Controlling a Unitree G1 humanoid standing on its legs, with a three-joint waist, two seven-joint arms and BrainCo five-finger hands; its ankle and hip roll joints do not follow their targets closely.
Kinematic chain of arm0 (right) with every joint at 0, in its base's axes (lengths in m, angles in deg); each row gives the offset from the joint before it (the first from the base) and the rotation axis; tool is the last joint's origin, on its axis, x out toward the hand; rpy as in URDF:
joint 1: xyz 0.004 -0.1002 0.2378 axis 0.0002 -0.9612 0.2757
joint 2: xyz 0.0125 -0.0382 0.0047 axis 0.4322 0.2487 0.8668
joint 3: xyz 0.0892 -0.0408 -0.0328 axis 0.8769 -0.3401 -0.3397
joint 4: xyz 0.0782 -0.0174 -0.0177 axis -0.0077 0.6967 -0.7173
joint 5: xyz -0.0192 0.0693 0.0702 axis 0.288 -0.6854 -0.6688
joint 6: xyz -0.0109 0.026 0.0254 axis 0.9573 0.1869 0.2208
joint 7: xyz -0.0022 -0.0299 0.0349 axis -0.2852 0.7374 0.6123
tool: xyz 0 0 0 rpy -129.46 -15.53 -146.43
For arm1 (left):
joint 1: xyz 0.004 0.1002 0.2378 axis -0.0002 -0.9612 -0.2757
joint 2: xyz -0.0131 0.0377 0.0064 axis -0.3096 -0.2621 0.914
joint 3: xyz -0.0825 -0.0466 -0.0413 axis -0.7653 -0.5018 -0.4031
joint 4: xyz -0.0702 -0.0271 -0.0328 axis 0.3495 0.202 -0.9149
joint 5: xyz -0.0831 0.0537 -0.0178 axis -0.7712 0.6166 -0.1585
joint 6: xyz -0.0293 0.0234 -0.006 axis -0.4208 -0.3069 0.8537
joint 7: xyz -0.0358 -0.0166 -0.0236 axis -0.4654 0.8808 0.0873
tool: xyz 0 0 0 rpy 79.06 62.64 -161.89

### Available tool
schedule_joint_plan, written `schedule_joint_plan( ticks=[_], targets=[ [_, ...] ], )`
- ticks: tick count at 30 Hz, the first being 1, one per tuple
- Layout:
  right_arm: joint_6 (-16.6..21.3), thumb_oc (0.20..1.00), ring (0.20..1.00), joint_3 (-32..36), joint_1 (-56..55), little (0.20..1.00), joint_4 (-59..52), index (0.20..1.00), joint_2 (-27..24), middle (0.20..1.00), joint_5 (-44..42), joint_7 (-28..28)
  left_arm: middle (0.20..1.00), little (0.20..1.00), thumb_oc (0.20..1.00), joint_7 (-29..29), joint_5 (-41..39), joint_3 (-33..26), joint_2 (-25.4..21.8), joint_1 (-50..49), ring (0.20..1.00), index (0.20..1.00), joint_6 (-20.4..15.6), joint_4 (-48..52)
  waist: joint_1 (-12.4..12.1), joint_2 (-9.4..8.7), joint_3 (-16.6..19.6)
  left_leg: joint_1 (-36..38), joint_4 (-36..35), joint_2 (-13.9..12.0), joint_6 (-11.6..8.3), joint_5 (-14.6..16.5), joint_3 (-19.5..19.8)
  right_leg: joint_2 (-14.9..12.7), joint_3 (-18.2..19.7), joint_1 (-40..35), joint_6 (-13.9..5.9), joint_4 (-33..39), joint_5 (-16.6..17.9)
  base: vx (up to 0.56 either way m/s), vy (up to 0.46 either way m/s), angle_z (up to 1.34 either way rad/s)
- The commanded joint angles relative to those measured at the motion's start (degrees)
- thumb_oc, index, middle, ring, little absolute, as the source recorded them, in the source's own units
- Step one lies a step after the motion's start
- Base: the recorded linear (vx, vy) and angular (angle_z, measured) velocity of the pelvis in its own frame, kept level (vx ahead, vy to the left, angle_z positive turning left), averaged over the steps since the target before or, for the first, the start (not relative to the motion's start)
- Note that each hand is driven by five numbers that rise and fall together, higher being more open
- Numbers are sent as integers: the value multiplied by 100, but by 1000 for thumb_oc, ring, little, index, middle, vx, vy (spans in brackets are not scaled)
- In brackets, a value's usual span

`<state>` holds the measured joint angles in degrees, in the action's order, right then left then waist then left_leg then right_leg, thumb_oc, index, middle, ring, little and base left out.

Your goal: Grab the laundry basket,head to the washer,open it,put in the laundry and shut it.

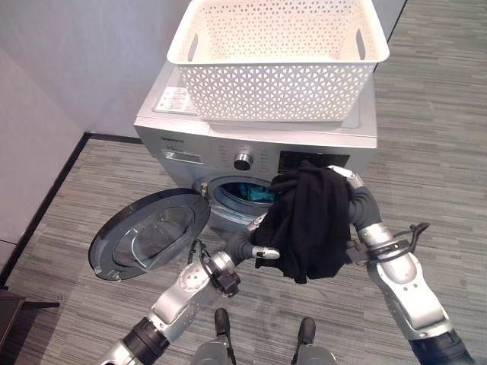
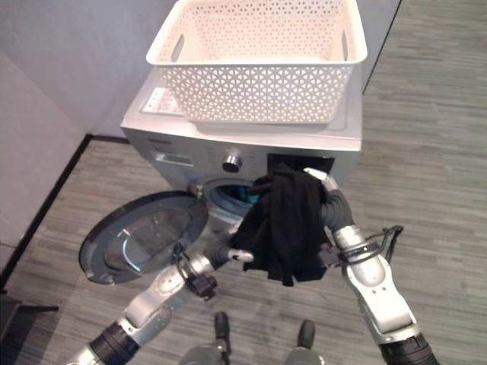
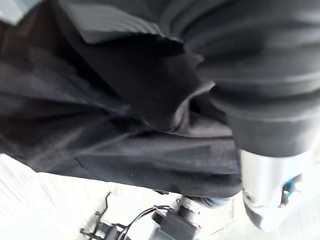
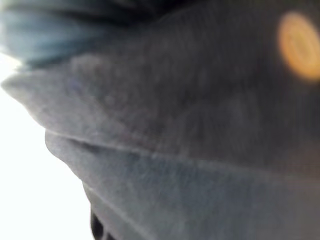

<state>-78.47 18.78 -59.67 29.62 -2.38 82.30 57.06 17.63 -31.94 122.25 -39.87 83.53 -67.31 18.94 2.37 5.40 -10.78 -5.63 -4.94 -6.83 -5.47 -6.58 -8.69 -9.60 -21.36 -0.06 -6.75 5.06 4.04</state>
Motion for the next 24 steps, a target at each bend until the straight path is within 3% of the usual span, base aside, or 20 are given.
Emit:
schedule_joint_plan(
  ticks=[1, 12, 24],
  targets=[
    [136, 200, 200, 164, 577, 200, 87, 200, -356, 200, 866, 352, 1000, 1000, 1000, -63, 64, 287, 109, 525, 1000, 1000, -194, -107, 202, -165, 261, -16, 35, 234, 219, 355, -583, 85, 408, -278, -45, -6, -738, 0, 0, 0],
    [-130, 200, 200, -121, 986, 200, 679, 200, -178, 200, 1378, 855, 1000, 1000, 1000, 407, 807, 647, 1023, 1093, 1000, 1000, -267, -1746, 283, -231, 244, -55, -6, 223, 216, 350, -585, 121, 318, -228, -28, -6, -739, 0, 0, 0],
    [-215, 200, 200, -106, 1253, 200, 1121, 200, -154, 200, 1368, 1082, 1000, 1000, 1000, 351, 1174, 697, 889, 1171, 1000, 1000, -272, -1798, 204, -253, 223, -129, -6, 222, 216, 349, -532, 142, 224, -156, -17, -6, -721, 2, -12, 4]
  ],
)
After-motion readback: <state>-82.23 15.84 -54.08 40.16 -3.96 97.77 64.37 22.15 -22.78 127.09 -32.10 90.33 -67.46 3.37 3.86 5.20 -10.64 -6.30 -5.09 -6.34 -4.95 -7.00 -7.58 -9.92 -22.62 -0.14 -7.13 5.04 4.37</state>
